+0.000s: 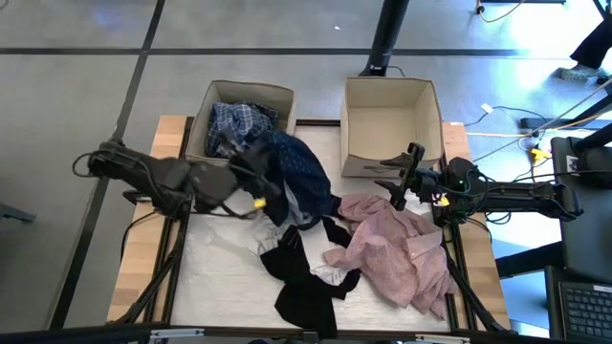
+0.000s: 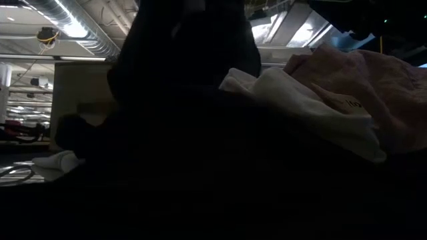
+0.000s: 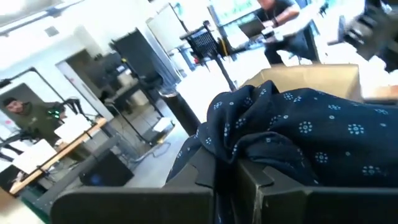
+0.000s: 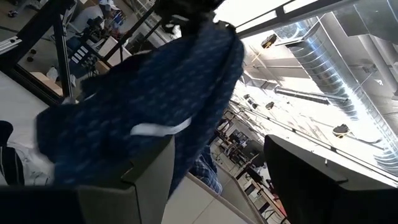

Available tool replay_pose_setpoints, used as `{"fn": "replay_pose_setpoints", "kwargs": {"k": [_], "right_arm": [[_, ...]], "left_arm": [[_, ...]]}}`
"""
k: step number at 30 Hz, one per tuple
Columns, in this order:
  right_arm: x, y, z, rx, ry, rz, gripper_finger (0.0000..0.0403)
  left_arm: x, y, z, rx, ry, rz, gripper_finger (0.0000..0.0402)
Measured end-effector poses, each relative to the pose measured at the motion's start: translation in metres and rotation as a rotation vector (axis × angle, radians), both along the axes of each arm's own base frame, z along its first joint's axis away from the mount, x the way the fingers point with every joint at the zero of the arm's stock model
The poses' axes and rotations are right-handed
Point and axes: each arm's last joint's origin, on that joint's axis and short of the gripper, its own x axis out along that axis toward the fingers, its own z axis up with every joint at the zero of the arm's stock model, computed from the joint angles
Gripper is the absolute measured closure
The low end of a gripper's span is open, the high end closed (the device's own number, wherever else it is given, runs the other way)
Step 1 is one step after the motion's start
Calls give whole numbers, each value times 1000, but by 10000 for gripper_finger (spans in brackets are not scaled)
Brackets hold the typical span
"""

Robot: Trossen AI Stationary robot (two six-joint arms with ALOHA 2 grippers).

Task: Sort clothes
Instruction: Put the dark blue polo shirt into the left laundry organizer

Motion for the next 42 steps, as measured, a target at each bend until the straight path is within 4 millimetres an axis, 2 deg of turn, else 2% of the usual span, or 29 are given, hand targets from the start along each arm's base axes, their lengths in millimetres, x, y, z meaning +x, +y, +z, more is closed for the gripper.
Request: {"fn": "replay_pose_setpoints", "kwargs": {"k": [15, 20, 24, 28, 32, 37, 42], "right_arm": [[0, 0, 0, 2, 0, -8, 152], [0, 0, 0, 2, 0, -8, 152], [0, 0, 0, 2, 0, -8, 152], [0, 0, 0, 2, 0, -8, 152], [0, 0, 0, 2, 0, -8, 152], [0, 0, 0, 2, 1, -8, 152], [0, 0, 0, 2, 1, -8, 152]], "left_arm": [[-67, 51, 76, 107, -229, 134, 385], [-91, 65, 96, 172, -330, 174, 385], [-106, 77, 105, 231, -354, 226, 388], [-110, 89, 106, 251, -372, 270, 387], [-103, 98, 97, 244, -288, 299, 386], [-89, 111, 74, 162, -177, 283, 385], [-82, 130, 45, 32, -66, 342, 385]]}}
